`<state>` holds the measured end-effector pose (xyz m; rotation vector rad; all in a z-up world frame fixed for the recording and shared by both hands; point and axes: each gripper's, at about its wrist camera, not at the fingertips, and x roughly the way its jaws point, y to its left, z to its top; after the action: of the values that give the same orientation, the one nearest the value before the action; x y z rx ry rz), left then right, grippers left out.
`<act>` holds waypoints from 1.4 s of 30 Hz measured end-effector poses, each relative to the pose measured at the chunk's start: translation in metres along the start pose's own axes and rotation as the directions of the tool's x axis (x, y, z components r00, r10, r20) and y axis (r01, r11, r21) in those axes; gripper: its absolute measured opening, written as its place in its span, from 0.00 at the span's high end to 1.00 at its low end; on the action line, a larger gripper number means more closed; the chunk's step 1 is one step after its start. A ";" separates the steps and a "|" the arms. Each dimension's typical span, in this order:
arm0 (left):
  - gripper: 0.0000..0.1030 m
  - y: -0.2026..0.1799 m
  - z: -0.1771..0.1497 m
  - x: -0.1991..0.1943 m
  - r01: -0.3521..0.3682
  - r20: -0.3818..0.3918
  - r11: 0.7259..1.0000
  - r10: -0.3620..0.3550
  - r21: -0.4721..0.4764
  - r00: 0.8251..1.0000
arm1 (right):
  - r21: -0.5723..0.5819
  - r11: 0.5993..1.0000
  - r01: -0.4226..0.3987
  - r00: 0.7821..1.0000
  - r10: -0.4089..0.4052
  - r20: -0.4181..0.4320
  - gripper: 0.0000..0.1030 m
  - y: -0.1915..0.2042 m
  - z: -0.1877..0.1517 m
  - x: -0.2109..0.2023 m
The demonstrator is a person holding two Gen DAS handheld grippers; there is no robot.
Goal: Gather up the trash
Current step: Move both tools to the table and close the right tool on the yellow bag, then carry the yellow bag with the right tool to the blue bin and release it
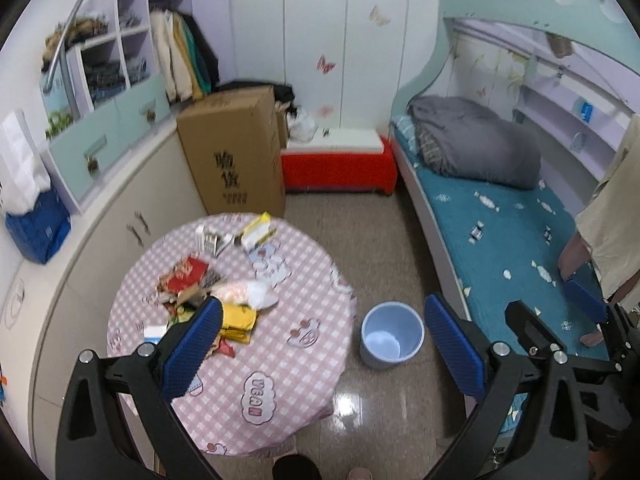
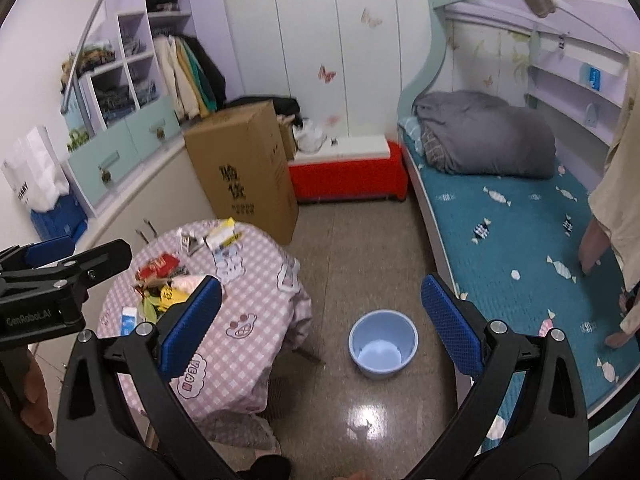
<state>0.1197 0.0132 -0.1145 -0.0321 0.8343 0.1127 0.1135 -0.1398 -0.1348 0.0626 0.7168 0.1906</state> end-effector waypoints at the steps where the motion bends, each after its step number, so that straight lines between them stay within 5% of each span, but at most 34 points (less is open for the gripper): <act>1: 0.04 0.009 -0.002 0.009 0.000 -0.020 1.000 0.000 -0.005 1.000 | 0.002 1.000 0.001 1.000 -0.001 -0.016 0.05 0.005 -0.001 0.007; 8: 0.04 0.111 -0.022 0.086 -0.042 -0.195 0.991 0.016 -0.128 0.981 | -0.033 0.999 -0.014 0.986 0.009 -0.164 0.05 0.066 -0.012 0.090; 16: 0.04 0.241 -0.075 0.169 -0.157 -0.410 0.956 0.044 -0.248 0.911 | -0.034 0.996 -0.080 0.941 0.064 -0.332 0.05 0.144 -0.042 0.184; 22: 0.06 0.280 -0.106 0.218 -0.173 -0.497 0.958 0.037 -0.231 0.867 | -0.073 0.993 -0.093 0.924 0.058 -0.379 0.05 0.191 -0.053 0.228; 27: 0.27 0.295 -0.128 0.252 -0.152 -0.566 0.958 -0.013 -0.242 0.824 | -0.106 0.986 -0.130 0.906 0.075 -0.416 0.05 0.224 -0.058 0.260; 29: 0.34 0.300 -0.133 0.260 -0.135 -0.574 0.958 -0.037 -0.254 0.818 | -0.066 0.988 -0.143 0.893 0.100 -0.438 0.05 0.232 -0.060 0.277; 33: 0.69 0.307 -0.137 0.272 -0.073 -0.573 0.954 -0.112 -0.291 0.812 | 0.064 0.989 -0.136 0.865 0.150 -0.478 0.05 0.239 -0.064 0.302; 42: 0.76 0.330 -0.129 0.246 -0.030 -0.511 0.945 -0.150 -0.327 0.846 | 0.151 0.984 -0.097 0.836 0.163 -0.524 0.08 0.240 -0.069 0.335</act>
<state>0.1517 0.3531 -0.3780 -0.4185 1.3658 0.1850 0.2784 0.1607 -0.3735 0.1769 1.2890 0.3021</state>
